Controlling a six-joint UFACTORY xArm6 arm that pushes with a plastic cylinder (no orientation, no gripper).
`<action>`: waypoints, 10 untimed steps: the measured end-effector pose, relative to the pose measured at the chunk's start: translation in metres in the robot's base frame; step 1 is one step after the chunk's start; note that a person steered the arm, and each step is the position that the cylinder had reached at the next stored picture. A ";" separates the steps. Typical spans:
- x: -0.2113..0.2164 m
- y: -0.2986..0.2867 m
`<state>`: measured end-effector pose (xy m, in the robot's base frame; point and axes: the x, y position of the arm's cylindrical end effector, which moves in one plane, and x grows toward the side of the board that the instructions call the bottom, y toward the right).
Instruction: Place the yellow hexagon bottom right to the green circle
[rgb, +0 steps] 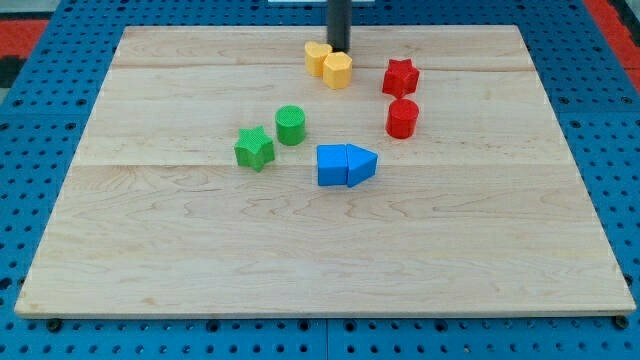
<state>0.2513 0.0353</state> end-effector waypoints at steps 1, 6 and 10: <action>0.026 0.002; 0.113 -0.055; 0.178 -0.079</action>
